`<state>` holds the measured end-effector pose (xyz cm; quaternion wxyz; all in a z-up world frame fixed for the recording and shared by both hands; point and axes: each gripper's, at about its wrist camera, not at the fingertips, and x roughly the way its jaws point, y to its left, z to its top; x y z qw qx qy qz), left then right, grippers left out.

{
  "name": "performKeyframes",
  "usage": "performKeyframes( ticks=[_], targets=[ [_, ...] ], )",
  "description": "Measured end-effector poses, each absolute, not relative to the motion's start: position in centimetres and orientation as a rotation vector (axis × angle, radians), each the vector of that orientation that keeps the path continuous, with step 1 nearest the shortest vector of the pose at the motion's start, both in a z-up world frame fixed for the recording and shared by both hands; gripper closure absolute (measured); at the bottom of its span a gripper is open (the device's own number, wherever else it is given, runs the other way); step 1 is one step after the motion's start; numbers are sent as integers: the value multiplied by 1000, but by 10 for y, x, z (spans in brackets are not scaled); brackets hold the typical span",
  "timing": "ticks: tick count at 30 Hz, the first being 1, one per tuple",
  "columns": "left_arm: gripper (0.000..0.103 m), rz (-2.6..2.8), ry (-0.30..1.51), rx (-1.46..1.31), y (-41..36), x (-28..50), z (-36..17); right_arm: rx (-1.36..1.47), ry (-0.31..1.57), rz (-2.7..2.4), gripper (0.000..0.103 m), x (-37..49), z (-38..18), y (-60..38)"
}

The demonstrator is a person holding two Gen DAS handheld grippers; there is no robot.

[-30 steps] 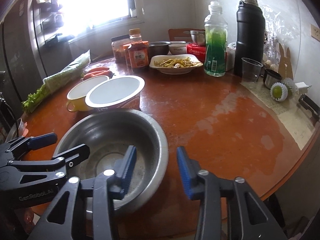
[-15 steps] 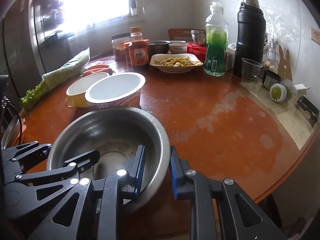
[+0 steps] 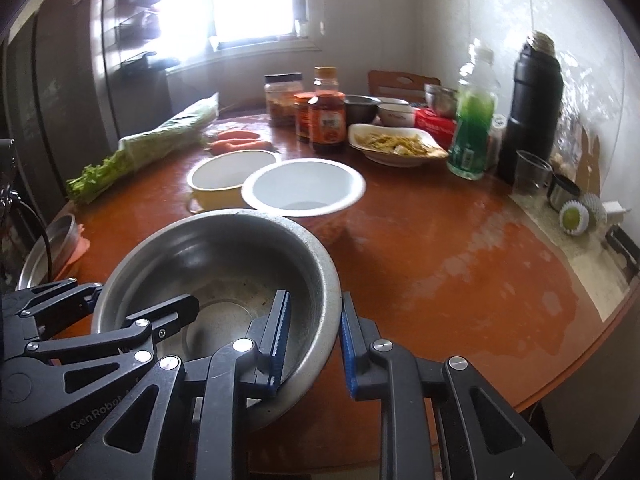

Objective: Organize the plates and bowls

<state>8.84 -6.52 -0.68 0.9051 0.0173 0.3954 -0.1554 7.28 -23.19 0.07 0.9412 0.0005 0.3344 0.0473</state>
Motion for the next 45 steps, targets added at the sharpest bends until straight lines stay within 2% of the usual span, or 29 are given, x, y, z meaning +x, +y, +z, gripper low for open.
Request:
performKeyframes(
  ticks=[18,45],
  targets=[
    [61,-256,831,-25,-15,88,-16,-9,720,193,79,83,-9,-185],
    [61,-266,852,-2,-30,109,-31,44,728,216,77,101,-22,-200]
  ],
)
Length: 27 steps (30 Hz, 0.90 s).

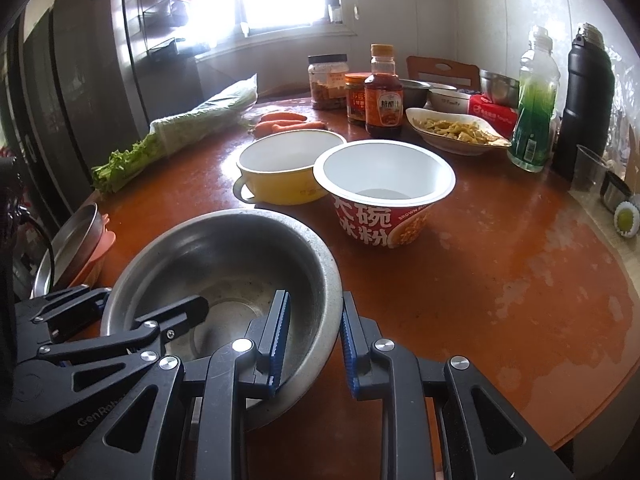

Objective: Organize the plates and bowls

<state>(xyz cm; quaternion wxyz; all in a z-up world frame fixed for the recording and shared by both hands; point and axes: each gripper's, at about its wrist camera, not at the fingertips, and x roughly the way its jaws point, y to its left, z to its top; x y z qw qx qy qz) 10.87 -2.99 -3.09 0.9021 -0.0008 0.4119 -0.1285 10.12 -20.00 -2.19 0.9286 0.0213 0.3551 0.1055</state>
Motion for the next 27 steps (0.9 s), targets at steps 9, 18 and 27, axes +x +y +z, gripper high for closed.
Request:
performKeyframes(
  ticks=[9,18,27],
  targets=[
    [57,-281,840,-5,-35,111,-31,52,730,213,77,103,-21,-201],
    [48,-258,823,-4,-30,109,-27,70,728,214,71,102,-20,-205],
    [39,-250,800,-24,-23,106,-22,89,718,212,65,98,-16,-208]
  ],
)
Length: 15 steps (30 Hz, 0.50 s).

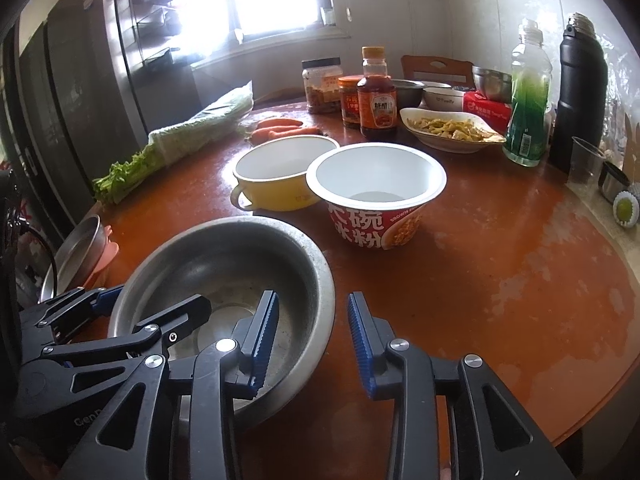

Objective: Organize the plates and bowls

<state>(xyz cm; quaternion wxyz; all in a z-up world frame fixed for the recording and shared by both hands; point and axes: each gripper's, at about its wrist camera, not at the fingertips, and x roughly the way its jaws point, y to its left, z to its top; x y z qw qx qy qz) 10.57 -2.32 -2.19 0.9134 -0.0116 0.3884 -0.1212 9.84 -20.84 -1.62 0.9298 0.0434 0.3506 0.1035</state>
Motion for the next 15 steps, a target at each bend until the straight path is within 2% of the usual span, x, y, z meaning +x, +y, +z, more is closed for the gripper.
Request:
performKeyframes(
  ticks=[6,15],
  targets=[
    [39,-252,785,-25,-22,102,-18,102,706,209,59,95,-11,-212],
    [35,-248,778,-33,-20,101,-14,97,698,208,58,91,-7,-212]
  ],
)
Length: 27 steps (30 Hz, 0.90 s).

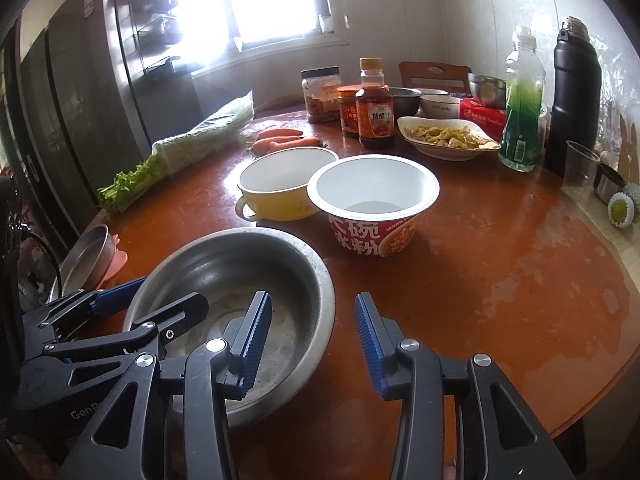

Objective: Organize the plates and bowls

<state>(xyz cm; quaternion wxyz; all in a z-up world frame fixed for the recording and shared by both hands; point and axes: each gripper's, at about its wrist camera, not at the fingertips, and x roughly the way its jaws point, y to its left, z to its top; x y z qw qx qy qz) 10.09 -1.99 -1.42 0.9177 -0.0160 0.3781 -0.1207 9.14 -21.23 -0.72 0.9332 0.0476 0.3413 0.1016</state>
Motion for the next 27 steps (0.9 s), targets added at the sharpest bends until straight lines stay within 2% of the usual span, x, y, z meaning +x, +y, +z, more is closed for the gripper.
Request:
performKeyframes(
  ticks=[12,17,27],
  targets=[
    [32,-254,777,-44,-20,103,-13,109,699,201,54,92,-7,-217],
    [27,-252,763,-50,-18,105,-7,131,695,207,50,94,-3,-220],
    [25,-237,754,-52,-9,110,17,144,682,217,49,99,14,-221]
  ],
)
